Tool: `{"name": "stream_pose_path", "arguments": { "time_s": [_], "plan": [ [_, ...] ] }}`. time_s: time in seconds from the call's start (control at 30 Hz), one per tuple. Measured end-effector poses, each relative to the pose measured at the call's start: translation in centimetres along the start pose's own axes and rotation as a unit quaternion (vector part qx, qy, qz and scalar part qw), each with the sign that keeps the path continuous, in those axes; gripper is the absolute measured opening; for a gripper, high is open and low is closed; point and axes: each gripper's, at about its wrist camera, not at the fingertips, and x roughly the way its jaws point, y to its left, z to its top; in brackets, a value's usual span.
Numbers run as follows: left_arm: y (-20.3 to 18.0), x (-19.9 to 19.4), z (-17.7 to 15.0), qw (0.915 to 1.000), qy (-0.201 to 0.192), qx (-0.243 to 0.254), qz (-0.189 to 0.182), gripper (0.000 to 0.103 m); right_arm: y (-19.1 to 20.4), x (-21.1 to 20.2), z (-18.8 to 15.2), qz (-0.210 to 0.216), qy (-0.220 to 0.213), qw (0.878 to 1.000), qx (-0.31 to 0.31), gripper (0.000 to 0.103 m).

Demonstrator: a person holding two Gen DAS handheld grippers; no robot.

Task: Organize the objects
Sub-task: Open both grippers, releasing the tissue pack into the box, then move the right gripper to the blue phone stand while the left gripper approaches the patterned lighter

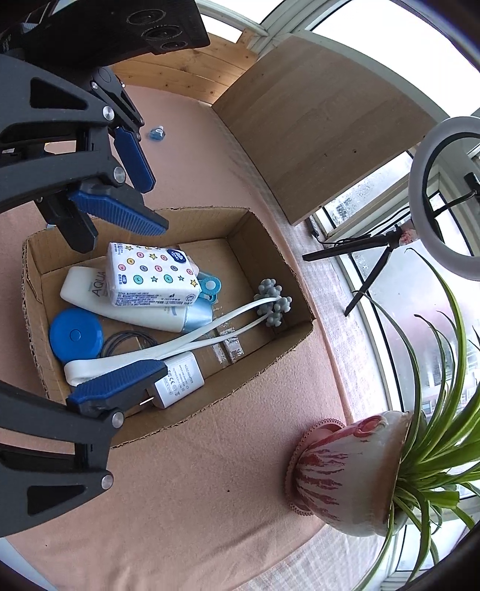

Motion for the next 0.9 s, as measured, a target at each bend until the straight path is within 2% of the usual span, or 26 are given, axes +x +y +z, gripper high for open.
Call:
{"name": "stream_pose_path", "arguments": {
  "time_s": [0.43,0.9],
  "plan": [
    [1.4,-1.8,-1.5,0.9998,0.001,-0.014,0.011,0.088,1.4,-0.1,-1.0,0.007,-0.005,1.000,0.001,0.066],
    [4.0,-5.8,-3.6,0.9987,-0.011,-0.032,0.038,0.088,3.7,-1.0,-2.7,0.008,-0.037,0.999,-0.014,0.066]
  ]
}}
